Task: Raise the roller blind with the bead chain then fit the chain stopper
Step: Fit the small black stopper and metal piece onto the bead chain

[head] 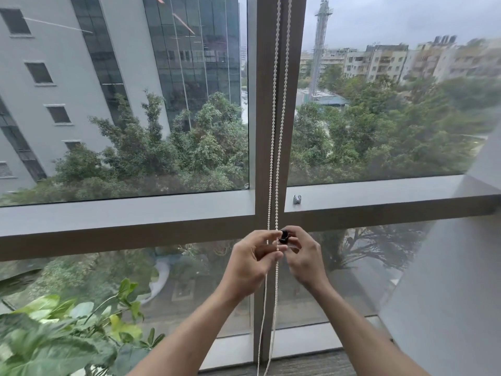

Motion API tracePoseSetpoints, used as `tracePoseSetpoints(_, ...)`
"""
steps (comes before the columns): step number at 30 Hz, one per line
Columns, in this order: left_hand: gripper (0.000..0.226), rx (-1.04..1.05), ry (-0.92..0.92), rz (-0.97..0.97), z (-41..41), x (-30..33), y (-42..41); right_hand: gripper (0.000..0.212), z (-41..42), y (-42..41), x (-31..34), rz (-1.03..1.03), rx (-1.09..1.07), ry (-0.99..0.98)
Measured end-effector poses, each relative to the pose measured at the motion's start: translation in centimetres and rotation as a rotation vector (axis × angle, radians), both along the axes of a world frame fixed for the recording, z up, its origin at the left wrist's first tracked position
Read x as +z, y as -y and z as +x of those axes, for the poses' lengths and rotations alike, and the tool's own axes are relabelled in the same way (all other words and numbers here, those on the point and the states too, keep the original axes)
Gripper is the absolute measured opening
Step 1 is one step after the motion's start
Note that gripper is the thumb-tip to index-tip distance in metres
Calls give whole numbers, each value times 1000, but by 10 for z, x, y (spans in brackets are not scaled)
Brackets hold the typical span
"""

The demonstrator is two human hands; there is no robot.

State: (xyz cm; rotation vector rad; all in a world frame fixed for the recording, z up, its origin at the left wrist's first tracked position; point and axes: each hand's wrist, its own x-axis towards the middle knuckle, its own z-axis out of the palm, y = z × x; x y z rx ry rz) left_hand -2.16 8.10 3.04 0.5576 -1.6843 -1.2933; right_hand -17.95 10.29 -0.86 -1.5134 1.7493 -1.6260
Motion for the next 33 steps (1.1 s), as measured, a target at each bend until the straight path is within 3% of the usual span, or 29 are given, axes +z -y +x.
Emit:
tracePoseSetpoints(7,48,2,37,-120,4,7,5,23,20,-19,-1,-23,122,106)
tracePoseSetpoints(14,47,69,258,-347,16,10,11,22,34,-31,6,-10,132,140)
tracePoseSetpoints(22,54,-82,217,-130,25,9,14,29,41,-38,14,-46,95,144)
tracePoseSetpoints(33,50,-151,141,-10,27,9,12,34,42,-45,21,-51,91,110)
